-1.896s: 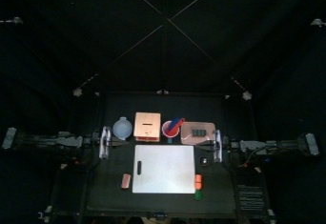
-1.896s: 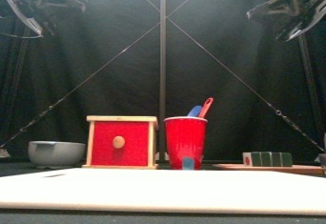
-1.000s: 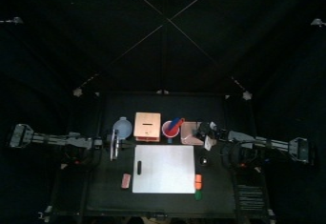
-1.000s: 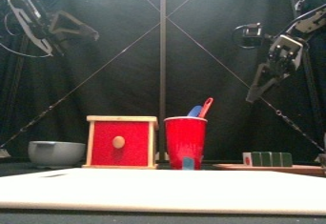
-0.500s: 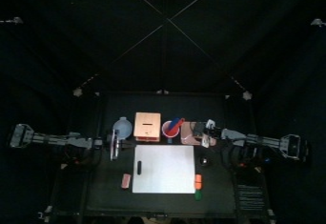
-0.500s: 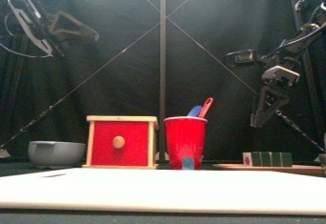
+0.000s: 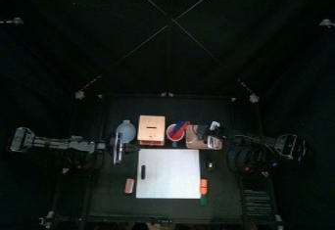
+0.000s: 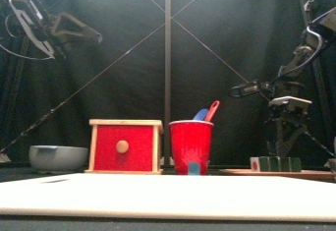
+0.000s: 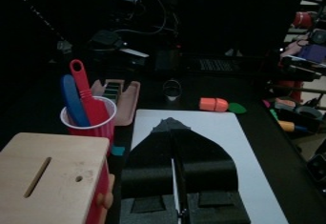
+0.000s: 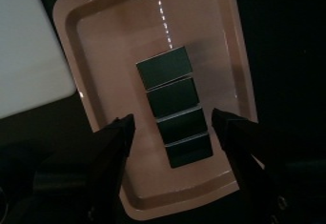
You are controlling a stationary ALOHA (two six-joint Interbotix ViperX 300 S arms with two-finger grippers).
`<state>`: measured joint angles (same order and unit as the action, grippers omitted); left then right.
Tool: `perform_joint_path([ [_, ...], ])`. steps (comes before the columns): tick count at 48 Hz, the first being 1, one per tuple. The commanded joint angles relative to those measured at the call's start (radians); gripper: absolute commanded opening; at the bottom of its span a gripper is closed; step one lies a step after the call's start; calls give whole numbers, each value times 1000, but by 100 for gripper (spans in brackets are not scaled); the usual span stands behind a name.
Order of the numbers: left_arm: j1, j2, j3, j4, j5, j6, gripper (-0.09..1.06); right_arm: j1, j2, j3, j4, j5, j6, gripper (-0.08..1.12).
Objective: Place sushi on board then cut the sushi with the knife then place the pieces on the plate
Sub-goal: Place the sushi on the board
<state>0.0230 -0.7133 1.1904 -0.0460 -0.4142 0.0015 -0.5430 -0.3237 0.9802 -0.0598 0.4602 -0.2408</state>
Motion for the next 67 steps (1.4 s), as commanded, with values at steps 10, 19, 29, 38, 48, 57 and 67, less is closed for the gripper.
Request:
perform_joint_path([
  [10, 6, 2, -14, -6, -9, -3, -2, -69, 29, -32, 124, -2, -173, 95],
  [19, 8, 2, -14, -6, -9, -2, -2, -72, 83, -37, 138, -14, -196, 95],
  [29, 8, 2, -14, -6, -9, -3, -2, -72, 132, -35, 138, -55, -195, 95],
  [38, 8, 2, -12, -6, -9, -3, -2, -72, 150, -37, 143, -67, -195, 90],
  [48, 8, 2, -11, -6, -9, -5, -2, -66, 146, -37, 152, -48, -190, 61],
  [57, 8, 2, -5, -20, -8, -5, -2, -43, 97, -61, 229, 43, -175, 50],
  [67, 8, 2, 0, -32, -9, -3, -2, 9, -11, -71, 362, 109, -144, 50],
])
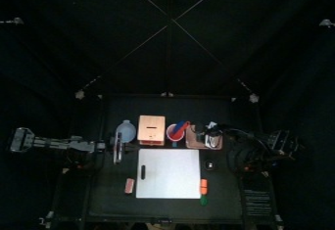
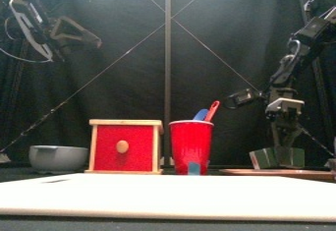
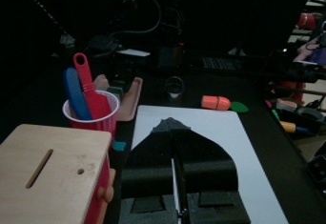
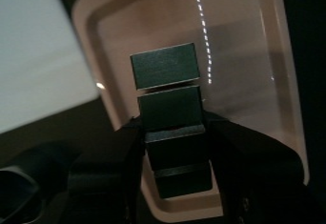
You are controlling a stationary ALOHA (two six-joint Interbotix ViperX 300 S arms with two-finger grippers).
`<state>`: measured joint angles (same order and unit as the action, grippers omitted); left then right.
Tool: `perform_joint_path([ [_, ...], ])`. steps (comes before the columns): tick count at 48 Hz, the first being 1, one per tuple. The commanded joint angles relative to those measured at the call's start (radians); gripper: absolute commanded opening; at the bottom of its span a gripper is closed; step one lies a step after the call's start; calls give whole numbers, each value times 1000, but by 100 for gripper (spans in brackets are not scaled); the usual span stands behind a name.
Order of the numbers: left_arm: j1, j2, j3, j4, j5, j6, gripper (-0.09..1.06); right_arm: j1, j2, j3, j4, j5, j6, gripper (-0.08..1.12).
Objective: Place sushi on board then cut the sushi with the knife then place the pieces on the plate
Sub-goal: Place the sushi on the board
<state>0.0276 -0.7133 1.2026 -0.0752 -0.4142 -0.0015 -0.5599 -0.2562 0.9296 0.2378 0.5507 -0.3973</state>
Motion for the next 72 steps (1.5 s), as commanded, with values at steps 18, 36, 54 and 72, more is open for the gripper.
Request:
perform_joint_path([
  [18, 3, 2, -12, -6, -9, 0, -2, 201, -176, 5, 97, -6, 396, 50],
  [36, 3, 2, -5, -15, -8, -2, -2, 442, -150, -15, -77, -187, 1009, 50],
  [54, 3, 2, 11, -21, 0, 2, -2, 617, 38, -169, -342, -187, 1643, 50],
  [72, 3, 2, 11, -20, 0, 5, -2, 744, 241, -394, -630, -28, 2220, 50],
])
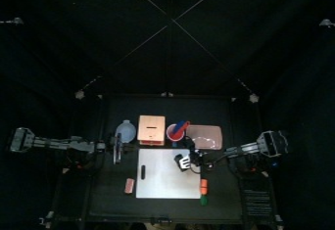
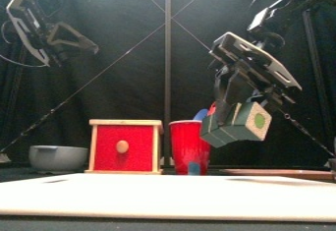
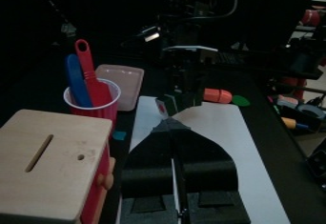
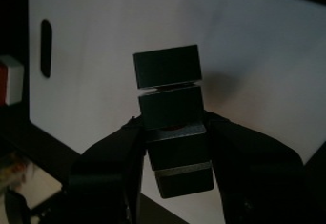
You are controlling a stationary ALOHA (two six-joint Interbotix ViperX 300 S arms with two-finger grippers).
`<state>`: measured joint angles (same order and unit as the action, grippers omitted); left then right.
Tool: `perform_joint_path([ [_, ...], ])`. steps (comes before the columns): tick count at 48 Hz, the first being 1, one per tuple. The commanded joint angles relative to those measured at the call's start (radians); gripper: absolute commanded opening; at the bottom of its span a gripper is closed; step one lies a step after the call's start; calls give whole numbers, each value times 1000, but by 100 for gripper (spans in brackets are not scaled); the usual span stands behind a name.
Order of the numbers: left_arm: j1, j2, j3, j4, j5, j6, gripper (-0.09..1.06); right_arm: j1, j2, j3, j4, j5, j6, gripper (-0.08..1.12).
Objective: Place sushi on board then cut the sushi with the knife then place the pieces on the plate
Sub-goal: Place the sushi on the board
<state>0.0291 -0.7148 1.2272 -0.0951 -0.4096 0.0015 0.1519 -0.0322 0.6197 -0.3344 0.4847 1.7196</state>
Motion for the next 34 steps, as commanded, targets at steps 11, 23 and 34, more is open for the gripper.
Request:
perform_joint_path([
  [11, 2, 3, -12, 0, -3, 0, -2, 94, 132, -221, -138, 167, 345, 50],
  [23, -6, 2, -11, 0, -3, 2, -2, 126, 227, -331, -95, 337, 422, 50],
  [34, -9, 2, -11, -2, -3, 0, -2, 120, 291, -417, -78, 425, 422, 50],
])
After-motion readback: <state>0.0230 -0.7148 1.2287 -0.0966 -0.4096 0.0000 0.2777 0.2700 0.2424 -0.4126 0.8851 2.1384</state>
